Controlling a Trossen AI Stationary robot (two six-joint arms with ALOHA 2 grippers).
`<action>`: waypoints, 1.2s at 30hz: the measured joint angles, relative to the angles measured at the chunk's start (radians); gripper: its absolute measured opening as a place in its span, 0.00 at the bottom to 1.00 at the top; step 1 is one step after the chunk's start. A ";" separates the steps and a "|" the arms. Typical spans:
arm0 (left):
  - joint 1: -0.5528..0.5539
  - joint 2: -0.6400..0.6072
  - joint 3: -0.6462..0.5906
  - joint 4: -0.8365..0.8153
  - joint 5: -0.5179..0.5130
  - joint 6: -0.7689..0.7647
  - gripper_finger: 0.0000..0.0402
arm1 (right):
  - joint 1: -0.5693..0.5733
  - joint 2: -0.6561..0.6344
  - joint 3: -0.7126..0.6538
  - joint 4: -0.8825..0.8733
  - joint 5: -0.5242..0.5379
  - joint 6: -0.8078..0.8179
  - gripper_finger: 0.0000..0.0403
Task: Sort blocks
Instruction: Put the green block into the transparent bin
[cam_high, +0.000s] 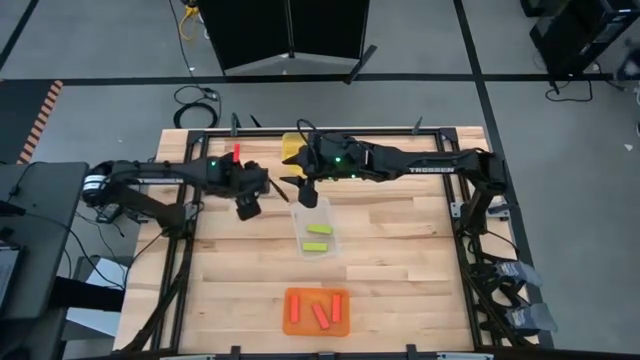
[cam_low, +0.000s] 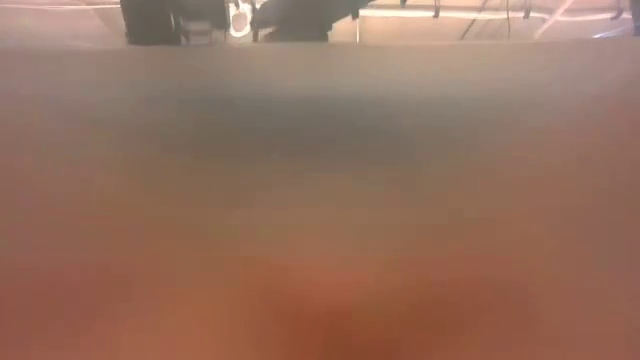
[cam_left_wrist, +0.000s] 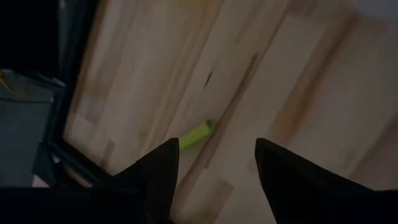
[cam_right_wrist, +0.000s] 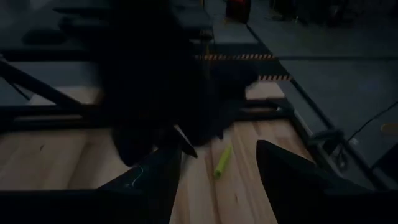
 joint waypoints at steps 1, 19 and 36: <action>0.027 0.000 -0.026 0.018 0.016 0.026 0.54 | 0.005 -0.013 0.000 -0.002 0.008 -0.010 0.55; 0.446 0.000 -0.200 0.081 0.080 -0.122 0.12 | 0.122 -0.304 -0.240 -0.044 0.147 -0.043 0.55; 0.533 0.003 -0.393 0.233 0.147 -0.278 0.01 | 0.239 -0.563 -0.515 0.098 0.305 -0.011 0.55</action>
